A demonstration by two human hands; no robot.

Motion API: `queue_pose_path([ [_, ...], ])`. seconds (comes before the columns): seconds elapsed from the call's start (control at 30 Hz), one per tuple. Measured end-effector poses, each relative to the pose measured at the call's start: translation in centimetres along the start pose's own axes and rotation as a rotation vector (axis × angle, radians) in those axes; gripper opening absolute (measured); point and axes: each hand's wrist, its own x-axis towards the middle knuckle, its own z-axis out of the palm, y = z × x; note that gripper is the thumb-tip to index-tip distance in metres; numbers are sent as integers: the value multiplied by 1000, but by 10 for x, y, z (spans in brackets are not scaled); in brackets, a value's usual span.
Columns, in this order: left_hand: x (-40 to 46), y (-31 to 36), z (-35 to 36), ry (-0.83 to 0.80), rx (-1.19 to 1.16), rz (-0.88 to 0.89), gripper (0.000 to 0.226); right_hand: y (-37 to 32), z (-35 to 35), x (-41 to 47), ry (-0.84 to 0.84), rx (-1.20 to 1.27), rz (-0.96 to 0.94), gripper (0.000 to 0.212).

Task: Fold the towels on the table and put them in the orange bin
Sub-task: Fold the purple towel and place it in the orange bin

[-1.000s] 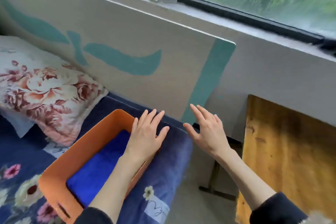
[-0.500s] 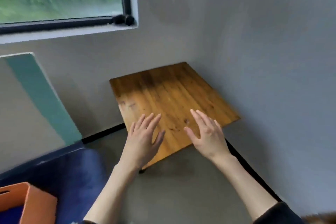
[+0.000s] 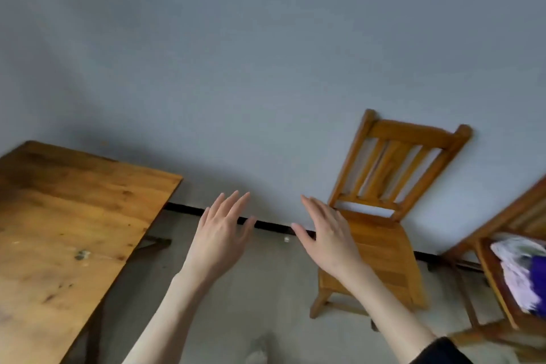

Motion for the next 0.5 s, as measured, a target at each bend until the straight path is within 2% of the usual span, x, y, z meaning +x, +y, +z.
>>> queue_pose_path([
  [0.27,113,94,98,-241,-71,221,52,130,-42,28,67,42,307,59],
  [0.5,191,219,186,-453,-30,502,51,241,-95,3,203,82,626,59],
])
